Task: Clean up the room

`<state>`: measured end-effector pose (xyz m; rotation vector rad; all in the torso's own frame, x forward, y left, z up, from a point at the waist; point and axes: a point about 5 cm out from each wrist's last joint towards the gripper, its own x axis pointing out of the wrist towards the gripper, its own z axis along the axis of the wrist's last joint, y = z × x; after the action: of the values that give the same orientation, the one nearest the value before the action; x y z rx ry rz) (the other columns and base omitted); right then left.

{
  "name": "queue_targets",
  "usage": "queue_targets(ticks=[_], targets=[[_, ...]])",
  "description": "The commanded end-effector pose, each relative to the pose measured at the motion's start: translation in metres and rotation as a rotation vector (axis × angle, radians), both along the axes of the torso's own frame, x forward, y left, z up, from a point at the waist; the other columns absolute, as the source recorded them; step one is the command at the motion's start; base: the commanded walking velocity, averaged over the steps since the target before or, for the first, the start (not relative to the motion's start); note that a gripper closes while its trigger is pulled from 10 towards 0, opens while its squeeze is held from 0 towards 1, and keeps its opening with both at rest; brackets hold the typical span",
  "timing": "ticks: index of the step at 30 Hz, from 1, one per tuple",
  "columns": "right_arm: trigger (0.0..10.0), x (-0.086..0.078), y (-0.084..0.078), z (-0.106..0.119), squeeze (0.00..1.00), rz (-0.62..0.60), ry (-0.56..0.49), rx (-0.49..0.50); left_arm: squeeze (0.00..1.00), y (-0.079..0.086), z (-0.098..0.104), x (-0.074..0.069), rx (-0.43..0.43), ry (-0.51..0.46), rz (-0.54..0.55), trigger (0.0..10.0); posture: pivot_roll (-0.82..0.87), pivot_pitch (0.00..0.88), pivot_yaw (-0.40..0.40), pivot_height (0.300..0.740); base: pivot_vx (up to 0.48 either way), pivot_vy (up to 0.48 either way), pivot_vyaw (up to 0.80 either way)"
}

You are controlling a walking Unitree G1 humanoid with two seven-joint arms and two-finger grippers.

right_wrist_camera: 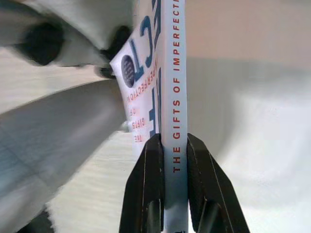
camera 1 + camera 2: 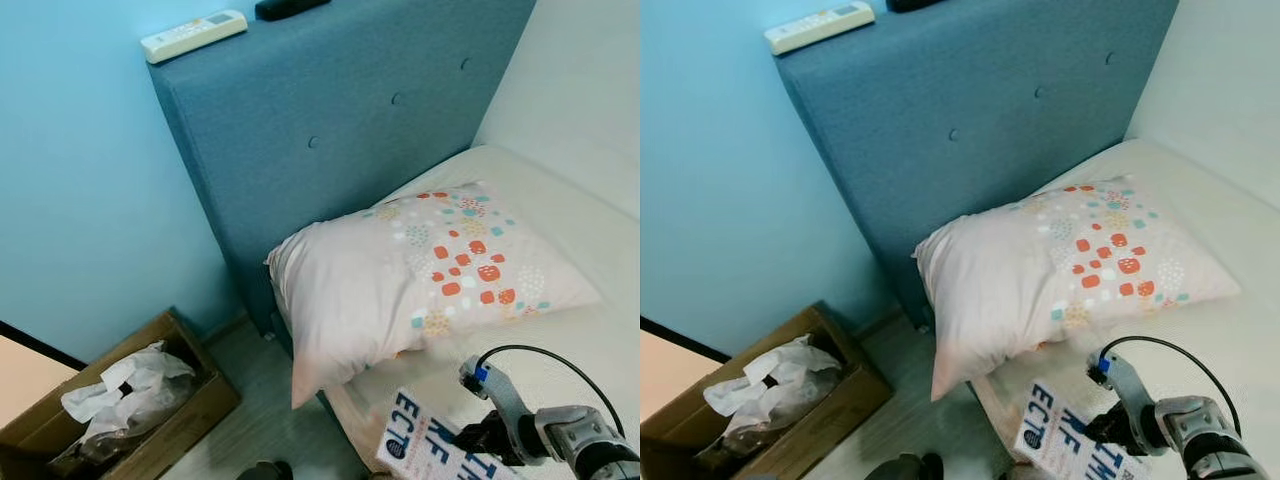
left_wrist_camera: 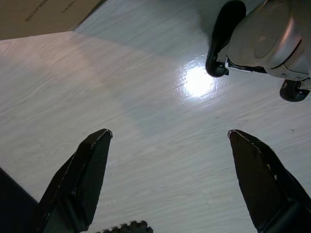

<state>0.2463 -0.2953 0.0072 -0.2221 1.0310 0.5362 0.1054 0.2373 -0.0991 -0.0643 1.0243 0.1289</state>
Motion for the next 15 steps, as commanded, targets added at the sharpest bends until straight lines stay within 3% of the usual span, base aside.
queue_targets(ticks=[1, 6, 7, 12, 15], targets=[[10.0, -0.009, -0.002, -0.012, 0.0, -0.07, 0.021, -0.075, 0.0, 0.001, -0.005, -0.018, -0.001, 0.059, 0.005, 10.0, 0.02, 0.289, 0.051, 0.702, 0.0, 0.0, 0.0], [10.0, -0.007, -0.003, -0.014, 0.0, -0.143, -0.018, -0.136, 0.0, 0.002, -0.005, -0.02, 0.002, 0.062, 0.007, 10.0, 0.02, 0.296, 0.052, 0.702, 0.0, 0.0, 0.0], [10.0, -0.004, -0.002, -0.016, 0.0, -0.202, -0.074, -0.183, 0.0, 0.003, -0.005, -0.023, 0.003, 0.067, 0.007, 10.0, 0.03, 0.301, 0.053, 0.702, 0.0, 0.0, 0.0], [10.0, -0.003, -0.002, -0.017, 0.0, -0.231, -0.097, -0.204, 0.0, 0.004, -0.005, -0.024, 0.003, 0.069, 0.006, 10.0, 0.03, 0.301, 0.053, 0.702, 0.0, 0.0, 0.0], [10.0, 0.004, -0.007, -0.011, 0.0, -0.322, -0.19, -0.254, 0.0, 0.004, -0.005, -0.026, 0.003, 0.072, 0.006, 10.0, 0.03, 0.307, 0.056, 0.702, 0.0, 0.0, 0.0]])
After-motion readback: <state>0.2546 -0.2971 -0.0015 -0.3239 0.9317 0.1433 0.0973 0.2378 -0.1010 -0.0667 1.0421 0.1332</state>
